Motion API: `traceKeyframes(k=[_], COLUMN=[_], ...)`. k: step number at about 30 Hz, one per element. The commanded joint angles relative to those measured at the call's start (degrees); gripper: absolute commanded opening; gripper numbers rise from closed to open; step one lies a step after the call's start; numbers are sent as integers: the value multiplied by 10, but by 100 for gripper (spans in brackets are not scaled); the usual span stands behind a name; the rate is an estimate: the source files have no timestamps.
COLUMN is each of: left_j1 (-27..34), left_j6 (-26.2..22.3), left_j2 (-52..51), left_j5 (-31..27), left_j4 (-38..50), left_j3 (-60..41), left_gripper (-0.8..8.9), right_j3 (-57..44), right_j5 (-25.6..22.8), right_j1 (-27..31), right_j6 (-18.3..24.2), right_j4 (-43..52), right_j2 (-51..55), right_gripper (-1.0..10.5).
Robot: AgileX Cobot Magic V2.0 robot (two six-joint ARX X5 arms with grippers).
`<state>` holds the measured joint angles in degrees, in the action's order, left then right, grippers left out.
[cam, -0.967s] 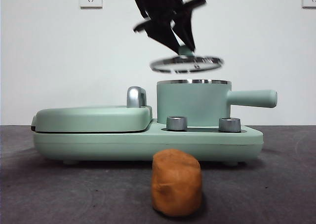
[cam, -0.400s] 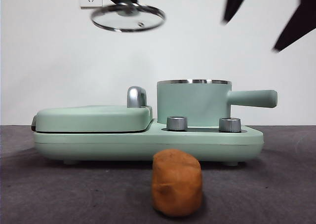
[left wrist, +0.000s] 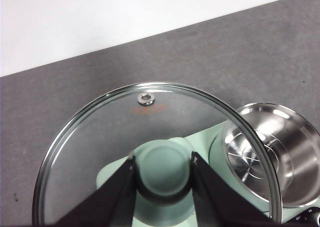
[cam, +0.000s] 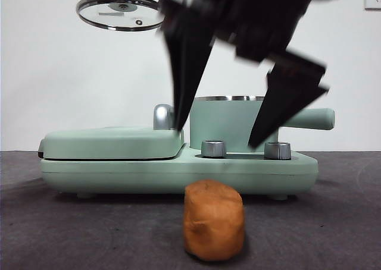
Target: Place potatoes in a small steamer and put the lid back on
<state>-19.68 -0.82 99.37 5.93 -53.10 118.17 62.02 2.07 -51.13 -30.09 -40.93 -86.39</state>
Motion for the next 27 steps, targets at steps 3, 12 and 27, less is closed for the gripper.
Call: traceKeyframes(k=[3,12,27], left_j1=[0,0,2], left_j6=[-2,-2,-2], left_j2=[3,3,3], left_j5=[2,2,2], left_j4=[17,16,14], left_j3=[21,21,21], left_gripper=[6,6,6], right_j3=[11,11,213], right_j5=[-23,5,84], right_j1=[-21,-23,66], right_j6=[-23,-25,95], right_j4=[14,25,-183], right_j2=[-69,-121,-121], right_gripper=[467,209,115])
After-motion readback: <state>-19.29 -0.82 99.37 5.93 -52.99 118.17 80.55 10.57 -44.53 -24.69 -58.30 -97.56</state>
